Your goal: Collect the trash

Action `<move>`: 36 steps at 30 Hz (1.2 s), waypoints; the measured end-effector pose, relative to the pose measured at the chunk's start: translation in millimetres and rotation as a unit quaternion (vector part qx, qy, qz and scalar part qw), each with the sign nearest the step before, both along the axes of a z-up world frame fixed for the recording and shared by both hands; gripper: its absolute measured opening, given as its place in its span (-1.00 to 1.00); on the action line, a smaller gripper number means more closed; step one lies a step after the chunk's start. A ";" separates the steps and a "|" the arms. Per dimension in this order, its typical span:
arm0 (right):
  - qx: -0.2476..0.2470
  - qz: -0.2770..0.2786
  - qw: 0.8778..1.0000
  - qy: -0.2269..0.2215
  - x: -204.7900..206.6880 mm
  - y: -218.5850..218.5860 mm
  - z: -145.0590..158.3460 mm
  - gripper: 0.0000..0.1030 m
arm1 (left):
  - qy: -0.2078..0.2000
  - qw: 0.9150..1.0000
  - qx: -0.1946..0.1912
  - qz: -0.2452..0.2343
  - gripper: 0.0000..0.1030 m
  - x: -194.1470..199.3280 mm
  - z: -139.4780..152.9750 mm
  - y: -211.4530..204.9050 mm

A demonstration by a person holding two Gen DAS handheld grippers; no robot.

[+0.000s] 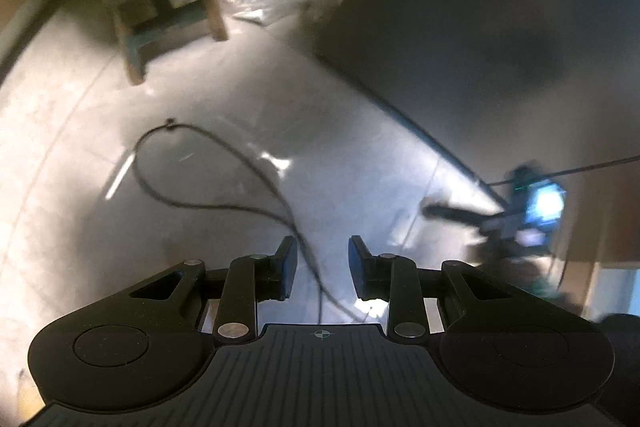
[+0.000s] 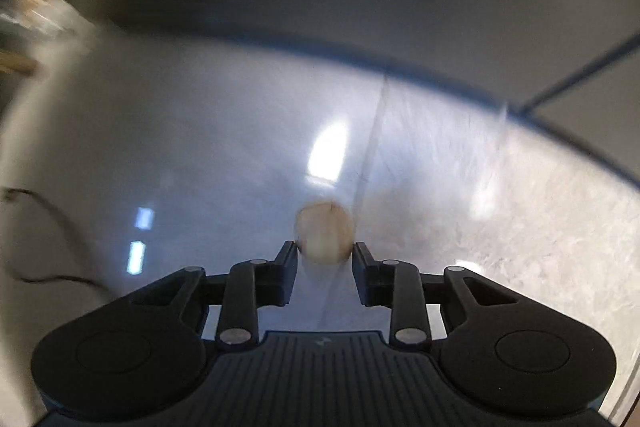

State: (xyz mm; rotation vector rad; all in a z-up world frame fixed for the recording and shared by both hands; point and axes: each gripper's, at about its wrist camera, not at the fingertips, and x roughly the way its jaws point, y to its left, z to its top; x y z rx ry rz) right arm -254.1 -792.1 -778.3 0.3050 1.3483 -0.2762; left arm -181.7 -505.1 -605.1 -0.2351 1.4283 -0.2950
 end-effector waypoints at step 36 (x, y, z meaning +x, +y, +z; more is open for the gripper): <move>0.007 0.083 0.993 0.086 68.8 207.8 -102.6 -0.27 | 0.019 0.990 0.027 0.138 -0.39 -0.5 12.5 138.2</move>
